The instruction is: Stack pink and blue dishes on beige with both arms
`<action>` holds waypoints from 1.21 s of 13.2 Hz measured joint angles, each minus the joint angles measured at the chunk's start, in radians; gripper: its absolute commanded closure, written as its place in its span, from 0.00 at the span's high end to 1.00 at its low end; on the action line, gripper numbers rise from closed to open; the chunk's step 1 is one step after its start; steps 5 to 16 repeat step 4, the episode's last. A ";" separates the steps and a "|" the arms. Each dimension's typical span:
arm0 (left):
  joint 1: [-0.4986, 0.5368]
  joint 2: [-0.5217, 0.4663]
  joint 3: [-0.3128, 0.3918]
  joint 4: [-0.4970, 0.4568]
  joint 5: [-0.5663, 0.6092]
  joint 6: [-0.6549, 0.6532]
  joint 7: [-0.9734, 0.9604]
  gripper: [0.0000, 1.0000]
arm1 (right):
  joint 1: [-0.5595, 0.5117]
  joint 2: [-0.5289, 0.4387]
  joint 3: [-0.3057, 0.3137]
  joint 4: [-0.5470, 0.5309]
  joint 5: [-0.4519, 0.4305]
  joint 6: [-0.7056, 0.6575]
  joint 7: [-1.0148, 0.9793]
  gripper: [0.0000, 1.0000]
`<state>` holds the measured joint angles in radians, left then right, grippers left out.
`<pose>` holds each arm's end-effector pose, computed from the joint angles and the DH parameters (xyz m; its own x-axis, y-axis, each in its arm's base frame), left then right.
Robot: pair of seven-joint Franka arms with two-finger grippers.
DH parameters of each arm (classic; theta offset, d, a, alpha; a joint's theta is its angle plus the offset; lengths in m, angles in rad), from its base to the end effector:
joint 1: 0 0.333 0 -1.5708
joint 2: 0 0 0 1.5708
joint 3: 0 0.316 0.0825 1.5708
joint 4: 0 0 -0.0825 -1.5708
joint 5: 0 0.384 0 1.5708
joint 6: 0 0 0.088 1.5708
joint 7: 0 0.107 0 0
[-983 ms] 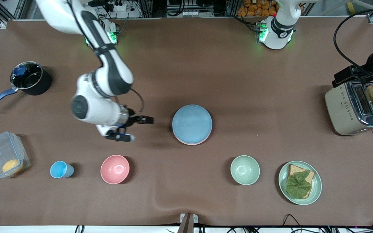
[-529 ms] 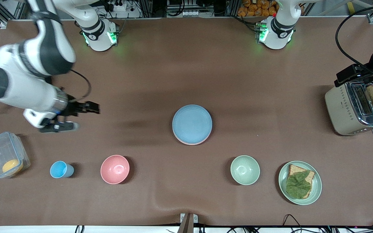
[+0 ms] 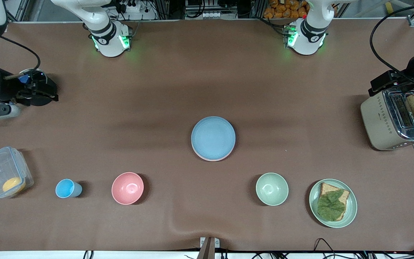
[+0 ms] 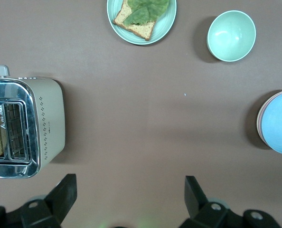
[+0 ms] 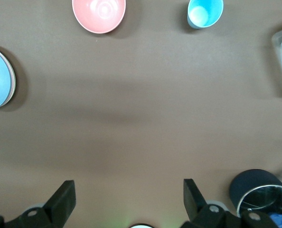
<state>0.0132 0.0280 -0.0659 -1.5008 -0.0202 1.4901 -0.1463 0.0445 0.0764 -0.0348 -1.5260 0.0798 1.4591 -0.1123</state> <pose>0.5544 -0.0310 0.6349 0.9949 0.0918 -0.0414 0.0925 -0.9956 0.0162 0.5645 0.0155 0.5940 0.9826 0.1298 -0.1329 0.1181 -0.9887 -0.0925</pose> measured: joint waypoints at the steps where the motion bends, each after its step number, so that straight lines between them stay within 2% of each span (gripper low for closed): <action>1: 0.000 0.000 0.000 0.000 0.000 0.000 0.000 1.00 | 0.001 -0.003 0.001 0.004 -0.004 -0.002 0.000 1.00; 4: 0.000 0.000 -0.001 0.001 0.000 0.000 0.000 1.00 | 0.001 -0.005 0.002 0.005 -0.031 -0.015 0.000 1.00; 16: 0.000 0.000 -0.001 0.001 0.000 0.000 0.000 1.00 | 0.001 -0.005 0.002 0.005 -0.031 -0.015 0.000 1.00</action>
